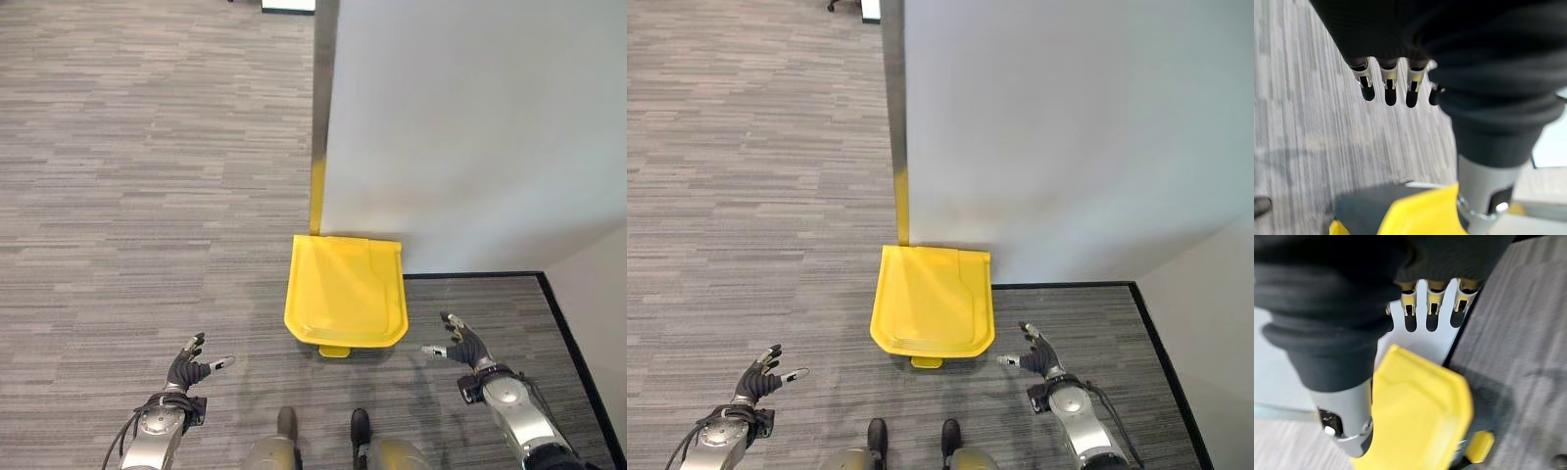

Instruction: Gather garbage on tea table into small bin, then transfer packed bag to large trash can.

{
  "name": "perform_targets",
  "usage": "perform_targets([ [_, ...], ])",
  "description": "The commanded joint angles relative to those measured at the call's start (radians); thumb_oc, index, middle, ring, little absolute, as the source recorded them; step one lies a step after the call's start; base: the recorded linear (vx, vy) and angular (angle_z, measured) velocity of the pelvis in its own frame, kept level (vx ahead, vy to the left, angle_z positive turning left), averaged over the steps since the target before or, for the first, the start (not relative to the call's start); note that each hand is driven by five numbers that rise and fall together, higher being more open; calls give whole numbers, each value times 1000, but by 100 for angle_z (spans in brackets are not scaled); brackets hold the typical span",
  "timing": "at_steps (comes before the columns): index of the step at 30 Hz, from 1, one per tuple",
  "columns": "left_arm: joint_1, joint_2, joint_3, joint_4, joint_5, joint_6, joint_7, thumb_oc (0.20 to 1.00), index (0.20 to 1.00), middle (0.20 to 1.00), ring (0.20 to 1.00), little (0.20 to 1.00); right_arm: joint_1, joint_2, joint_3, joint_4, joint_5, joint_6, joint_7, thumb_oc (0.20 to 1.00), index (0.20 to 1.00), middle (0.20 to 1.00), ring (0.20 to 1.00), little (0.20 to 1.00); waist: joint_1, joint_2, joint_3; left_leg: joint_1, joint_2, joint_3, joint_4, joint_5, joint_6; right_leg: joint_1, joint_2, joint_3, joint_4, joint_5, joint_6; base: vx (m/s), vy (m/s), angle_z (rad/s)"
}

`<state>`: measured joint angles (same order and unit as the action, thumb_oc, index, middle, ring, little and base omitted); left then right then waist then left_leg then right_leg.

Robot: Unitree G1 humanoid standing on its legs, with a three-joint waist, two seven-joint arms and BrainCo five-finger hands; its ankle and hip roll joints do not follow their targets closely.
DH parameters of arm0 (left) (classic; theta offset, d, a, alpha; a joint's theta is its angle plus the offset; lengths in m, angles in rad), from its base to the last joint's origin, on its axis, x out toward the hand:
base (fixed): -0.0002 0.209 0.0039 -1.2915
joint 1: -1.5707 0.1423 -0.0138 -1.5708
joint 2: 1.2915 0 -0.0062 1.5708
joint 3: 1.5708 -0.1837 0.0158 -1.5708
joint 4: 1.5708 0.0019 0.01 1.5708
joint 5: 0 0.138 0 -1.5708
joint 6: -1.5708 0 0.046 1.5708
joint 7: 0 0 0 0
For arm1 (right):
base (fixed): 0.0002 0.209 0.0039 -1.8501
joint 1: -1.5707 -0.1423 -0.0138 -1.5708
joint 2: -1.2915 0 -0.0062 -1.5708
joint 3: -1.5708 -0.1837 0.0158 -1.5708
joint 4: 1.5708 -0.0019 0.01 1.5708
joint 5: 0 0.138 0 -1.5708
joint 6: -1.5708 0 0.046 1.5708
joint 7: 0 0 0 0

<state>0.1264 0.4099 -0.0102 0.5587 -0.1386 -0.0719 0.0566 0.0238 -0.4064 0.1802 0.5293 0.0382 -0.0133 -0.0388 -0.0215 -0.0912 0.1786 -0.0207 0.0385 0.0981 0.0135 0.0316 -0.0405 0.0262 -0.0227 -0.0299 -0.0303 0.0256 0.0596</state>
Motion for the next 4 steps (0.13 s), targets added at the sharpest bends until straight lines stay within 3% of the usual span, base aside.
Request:
perform_targets([
  [1,8,34,-2,-21,-27,-18,-6,1000,1000,1000,1000,1000,-7,-10,-27,-20,-2,-24,3,1000,1000,1000,1000,1000,2,-24,-26,12,-81,5,42,-140,51,-73,-13,1,41,-28,66,51,-64,4],
  [4,29,26,0,-10,-23,-10,-16,1000,1000,1000,1000,1000,29,1,-51,4,14,-21,4,1000,1000,1000,1000,1000,-7,-22,-49,35,-74,9,13,-127,40,-38,-11,-12,-4,-26,63,26,-32,3],
])
